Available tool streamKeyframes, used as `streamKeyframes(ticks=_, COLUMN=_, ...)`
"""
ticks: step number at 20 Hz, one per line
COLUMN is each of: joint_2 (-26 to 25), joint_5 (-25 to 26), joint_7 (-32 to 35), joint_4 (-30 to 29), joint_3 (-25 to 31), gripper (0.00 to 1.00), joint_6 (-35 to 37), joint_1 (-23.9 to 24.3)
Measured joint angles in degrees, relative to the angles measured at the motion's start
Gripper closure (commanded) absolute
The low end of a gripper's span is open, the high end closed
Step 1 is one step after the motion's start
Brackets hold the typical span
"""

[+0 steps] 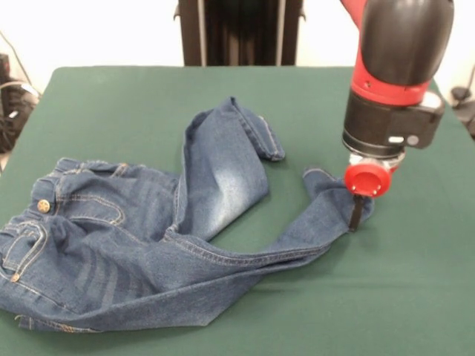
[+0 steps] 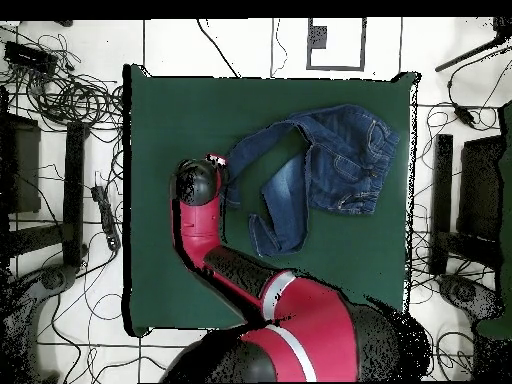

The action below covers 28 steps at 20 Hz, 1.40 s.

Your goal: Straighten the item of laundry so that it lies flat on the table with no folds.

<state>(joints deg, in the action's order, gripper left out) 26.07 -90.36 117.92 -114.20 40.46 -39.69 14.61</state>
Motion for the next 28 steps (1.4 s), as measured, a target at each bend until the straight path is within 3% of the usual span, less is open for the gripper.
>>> streamKeyframes(ticks=1, joint_2=-0.02, joint_5=0.18, joint_7=0.0, joint_4=0.04, joint_3=-0.04, gripper=0.0, joint_6=0.01, joint_1=0.0)
streamKeyframes(ticks=2, joint_2=-0.21, joint_5=0.63, joint_7=0.0, joint_4=0.08, joint_3=-0.12, gripper=1.0, joint_6=0.04, joint_1=-0.02)
streamKeyframes(ticks=12, joint_2=-0.44, joint_5=0.71, joint_7=0.0, joint_4=0.47, joint_3=-0.13, gripper=1.0, joint_6=0.01, joint_1=0.04)
streamKeyframes(ticks=20, joint_2=-0.68, joint_5=3.6, joint_7=0.38, joint_4=0.55, joint_3=-1.12, gripper=1.0, joint_6=1.13, joint_1=0.04)
streamKeyframes(ticks=24, joint_2=-1.49, joint_5=7.38, joint_7=4.2, joint_4=1.77, joint_3=-1.99, gripper=1.0, joint_6=2.11, joint_1=0.06)
streamKeyframes(ticks=28, joint_2=-1.7, joint_5=7.4, joint_7=6.8, joint_4=2.51, joint_3=-2.0, gripper=1.0, joint_6=2.11, joint_1=0.05)
